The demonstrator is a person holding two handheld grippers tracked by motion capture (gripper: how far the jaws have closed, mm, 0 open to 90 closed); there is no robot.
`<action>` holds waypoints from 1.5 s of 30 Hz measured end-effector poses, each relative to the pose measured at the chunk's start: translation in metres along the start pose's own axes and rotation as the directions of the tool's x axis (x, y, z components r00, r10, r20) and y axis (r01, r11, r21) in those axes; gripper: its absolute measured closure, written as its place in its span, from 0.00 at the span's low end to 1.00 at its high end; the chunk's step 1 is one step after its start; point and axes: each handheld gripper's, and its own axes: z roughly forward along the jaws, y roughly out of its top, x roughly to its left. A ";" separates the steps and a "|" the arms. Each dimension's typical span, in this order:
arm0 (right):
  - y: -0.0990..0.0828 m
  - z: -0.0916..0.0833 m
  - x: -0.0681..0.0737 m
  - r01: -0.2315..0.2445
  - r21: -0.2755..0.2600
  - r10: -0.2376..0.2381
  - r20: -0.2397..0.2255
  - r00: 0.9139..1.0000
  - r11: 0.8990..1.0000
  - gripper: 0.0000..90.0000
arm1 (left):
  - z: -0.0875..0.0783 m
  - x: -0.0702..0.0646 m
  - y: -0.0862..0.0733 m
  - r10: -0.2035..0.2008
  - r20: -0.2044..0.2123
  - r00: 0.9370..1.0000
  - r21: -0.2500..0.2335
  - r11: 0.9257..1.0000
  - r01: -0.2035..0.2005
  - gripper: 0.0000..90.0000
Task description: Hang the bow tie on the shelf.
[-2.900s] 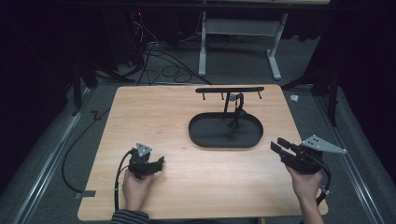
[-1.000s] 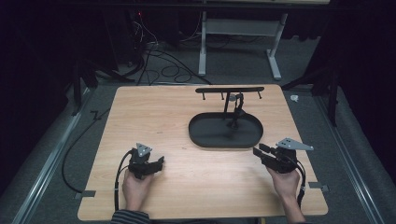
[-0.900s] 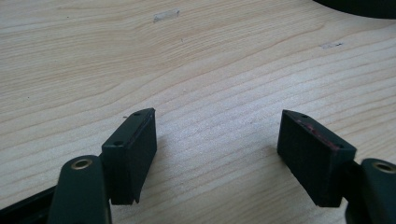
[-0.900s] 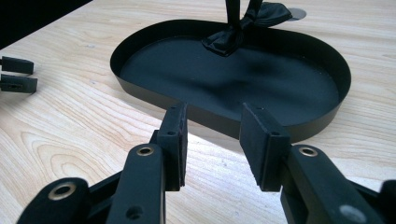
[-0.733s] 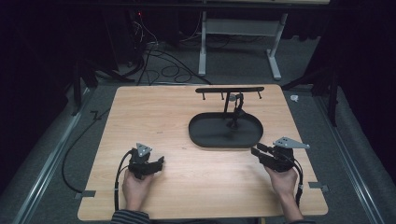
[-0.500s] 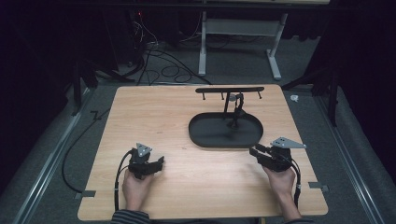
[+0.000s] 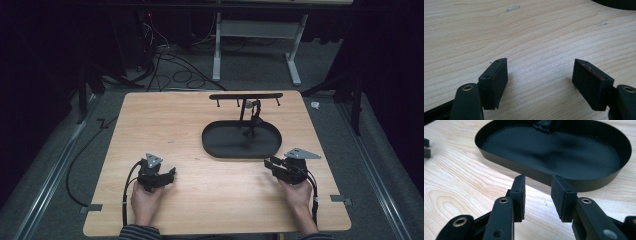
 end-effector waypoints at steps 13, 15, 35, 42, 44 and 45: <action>-0.001 0.010 0.003 0.035 0.043 -0.036 0.036 0.999 0.998 0.73 | 0.000 0.000 0.000 -0.001 0.001 1.000 -0.001 1.000 0.001 0.32; -0.002 0.012 0.004 0.044 0.051 -0.046 0.042 0.998 0.998 0.73 | 0.000 0.000 0.000 -0.001 0.001 1.000 -0.001 1.000 0.001 0.32; -0.004 0.025 0.008 0.069 0.090 -0.076 0.075 0.994 0.994 0.72 | 0.000 0.000 0.000 -0.002 0.002 1.000 0.001 1.000 0.002 0.32; -0.008 0.026 0.006 0.053 0.098 -0.061 0.084 0.995 0.994 0.71 | 0.000 0.000 0.000 -0.002 0.002 1.000 -0.001 1.000 0.002 0.32; -0.011 0.027 0.006 0.044 0.108 -0.054 0.087 0.995 0.993 0.70 | 0.000 0.000 0.000 -0.003 0.004 1.000 0.000 1.000 0.003 0.32; -0.011 0.027 0.006 0.047 0.112 -0.058 0.089 0.994 0.993 0.70 | 0.000 0.000 0.000 -0.002 0.002 1.000 0.000 1.000 0.002 0.32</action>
